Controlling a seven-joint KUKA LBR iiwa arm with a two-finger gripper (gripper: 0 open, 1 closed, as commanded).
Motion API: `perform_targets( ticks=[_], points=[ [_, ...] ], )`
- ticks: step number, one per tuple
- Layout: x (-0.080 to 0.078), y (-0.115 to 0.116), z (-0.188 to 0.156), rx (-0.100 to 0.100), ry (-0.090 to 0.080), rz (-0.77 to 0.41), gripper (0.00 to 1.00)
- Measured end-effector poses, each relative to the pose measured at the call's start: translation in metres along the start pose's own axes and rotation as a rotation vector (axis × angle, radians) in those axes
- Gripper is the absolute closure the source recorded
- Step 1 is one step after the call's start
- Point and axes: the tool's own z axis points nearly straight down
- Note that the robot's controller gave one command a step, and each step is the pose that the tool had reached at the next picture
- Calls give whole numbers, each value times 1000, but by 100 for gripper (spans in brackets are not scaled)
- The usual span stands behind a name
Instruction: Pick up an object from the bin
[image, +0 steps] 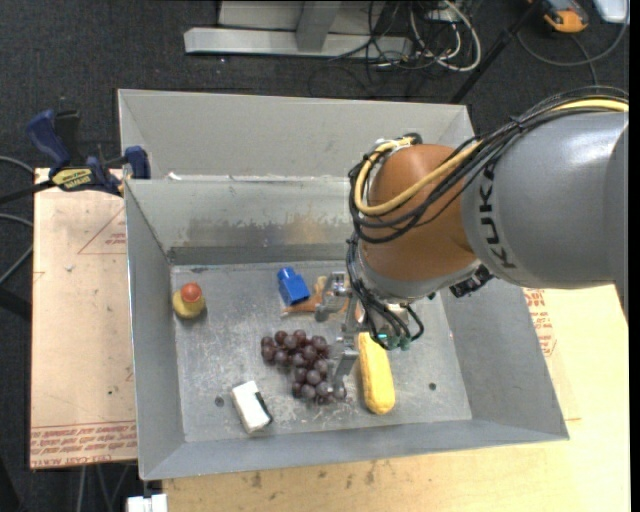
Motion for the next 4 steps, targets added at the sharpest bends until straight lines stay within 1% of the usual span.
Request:
perform_targets(
  ticks=[1, 2, 3, 4],
  points=[
    [-2, 0, -4, 0, -7, 2, 0],
    [1, 1, 5, -1, -9, 136, 0],
    [-1, 7, 43, 0, -7, 225, 0],
    [-1, 14, 67, -1, -6, 368, 0]
  ],
)
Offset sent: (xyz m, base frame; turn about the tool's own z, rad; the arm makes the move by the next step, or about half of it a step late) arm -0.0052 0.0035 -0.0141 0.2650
